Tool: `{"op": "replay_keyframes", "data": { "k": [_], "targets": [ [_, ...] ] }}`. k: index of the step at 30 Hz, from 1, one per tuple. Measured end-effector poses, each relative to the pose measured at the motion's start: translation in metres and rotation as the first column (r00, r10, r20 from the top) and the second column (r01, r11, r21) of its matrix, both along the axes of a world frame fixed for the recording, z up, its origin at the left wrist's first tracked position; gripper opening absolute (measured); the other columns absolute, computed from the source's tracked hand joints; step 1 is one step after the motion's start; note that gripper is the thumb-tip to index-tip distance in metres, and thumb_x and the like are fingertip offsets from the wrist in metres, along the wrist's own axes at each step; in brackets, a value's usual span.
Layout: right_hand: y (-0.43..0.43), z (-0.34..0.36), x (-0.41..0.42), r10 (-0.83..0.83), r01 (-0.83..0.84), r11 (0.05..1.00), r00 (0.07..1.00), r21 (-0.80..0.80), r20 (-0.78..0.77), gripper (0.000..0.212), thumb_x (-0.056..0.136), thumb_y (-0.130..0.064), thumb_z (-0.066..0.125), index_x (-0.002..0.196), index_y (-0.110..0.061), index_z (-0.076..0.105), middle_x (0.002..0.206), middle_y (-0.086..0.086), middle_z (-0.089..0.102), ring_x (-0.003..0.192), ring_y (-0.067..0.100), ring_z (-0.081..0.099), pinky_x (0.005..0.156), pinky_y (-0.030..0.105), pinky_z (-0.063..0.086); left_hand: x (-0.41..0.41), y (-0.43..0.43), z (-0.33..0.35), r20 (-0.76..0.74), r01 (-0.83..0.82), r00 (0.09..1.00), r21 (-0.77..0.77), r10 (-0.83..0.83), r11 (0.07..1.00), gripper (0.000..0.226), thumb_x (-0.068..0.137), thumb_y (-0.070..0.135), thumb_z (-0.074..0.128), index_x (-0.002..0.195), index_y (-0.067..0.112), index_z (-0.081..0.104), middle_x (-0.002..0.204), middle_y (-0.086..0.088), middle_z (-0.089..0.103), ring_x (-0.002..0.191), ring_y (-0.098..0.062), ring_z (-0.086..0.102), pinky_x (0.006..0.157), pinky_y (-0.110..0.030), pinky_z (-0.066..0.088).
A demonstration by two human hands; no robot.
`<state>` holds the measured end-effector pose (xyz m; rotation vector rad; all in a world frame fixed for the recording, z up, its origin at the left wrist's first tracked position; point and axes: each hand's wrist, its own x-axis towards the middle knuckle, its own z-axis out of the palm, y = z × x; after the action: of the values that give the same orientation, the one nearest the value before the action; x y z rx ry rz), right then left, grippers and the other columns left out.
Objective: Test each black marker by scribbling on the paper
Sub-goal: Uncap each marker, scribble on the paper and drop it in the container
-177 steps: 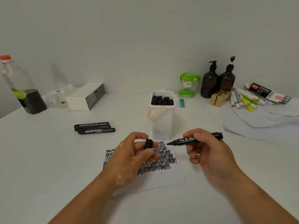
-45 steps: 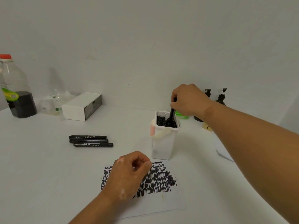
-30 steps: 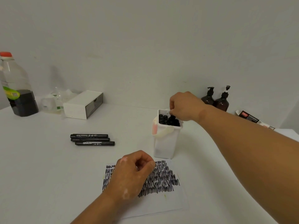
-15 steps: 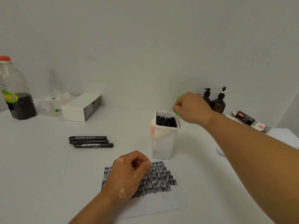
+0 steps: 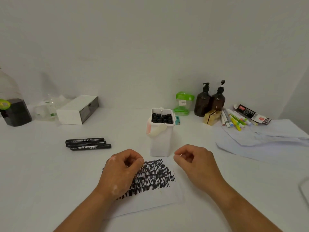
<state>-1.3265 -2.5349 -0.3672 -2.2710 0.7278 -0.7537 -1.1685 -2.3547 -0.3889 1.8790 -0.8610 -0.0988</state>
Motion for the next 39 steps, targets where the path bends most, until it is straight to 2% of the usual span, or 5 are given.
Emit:
{"op": "replay_keyframes", "data": {
  "k": [9,14,19,28,39],
  "targets": [
    [0.009,-0.029,-0.006,0.146,-0.151,0.984,0.988,0.092,0.050,0.012,0.084,-0.027,0.080,0.083,-0.037,0.072,0.067,-0.019,0.065,0.056,0.003,0.052,0.062,0.011,0.042,-0.004,0.001,0.000,0.050,-0.024,0.999,0.060,0.021,0.998,0.013,0.089,0.028,0.070,0.076,0.032,0.071,0.074,0.016,0.068,0.071,-0.003,0.061,0.063,-0.010,0.046],
    [0.004,-0.030,-0.005,0.165,-0.174,0.978,0.983,0.115,0.078,0.015,0.082,-0.026,0.081,0.079,-0.037,0.073,0.066,-0.016,0.067,0.053,0.003,0.053,0.060,0.010,0.042,0.026,-0.002,0.000,0.335,-0.146,0.941,0.248,0.057,0.958,0.012,0.095,0.027,0.060,0.100,0.030,0.070,0.087,0.020,0.064,0.080,0.000,0.060,0.070,-0.005,0.042],
    [0.002,-0.031,-0.002,0.172,-0.184,0.973,0.981,0.139,0.089,0.014,0.082,-0.026,0.081,0.078,-0.037,0.072,0.063,-0.017,0.066,0.051,0.002,0.054,0.058,0.010,0.043,0.086,0.010,0.000,0.570,-0.420,0.813,0.433,0.119,0.797,0.027,0.095,0.014,0.053,0.119,0.016,0.065,0.110,-0.005,0.063,0.103,-0.024,0.056,0.087,-0.039,0.050],
    [0.001,-0.030,-0.003,0.194,-0.204,0.967,0.978,0.152,0.080,0.011,0.083,-0.029,0.080,0.079,-0.036,0.072,0.061,-0.019,0.064,0.051,0.001,0.052,0.057,0.012,0.042,0.120,0.015,-0.001,0.664,-0.528,0.747,0.622,-0.032,0.578,0.034,0.094,0.015,0.045,0.123,0.025,0.058,0.112,0.000,0.057,0.106,-0.024,0.050,0.094,-0.042,0.039],
    [0.009,-0.023,-0.008,0.270,-0.271,0.955,0.963,0.121,0.026,0.010,0.081,-0.030,0.080,0.084,-0.038,0.074,0.067,-0.027,0.066,0.054,0.003,0.049,0.058,0.011,0.042,0.100,0.024,0.006,0.580,-0.375,0.812,0.599,-0.060,0.708,0.013,0.099,0.026,0.052,0.109,0.023,0.060,0.105,0.001,0.066,0.100,-0.024,0.060,0.089,-0.042,0.045]
  ]
}}
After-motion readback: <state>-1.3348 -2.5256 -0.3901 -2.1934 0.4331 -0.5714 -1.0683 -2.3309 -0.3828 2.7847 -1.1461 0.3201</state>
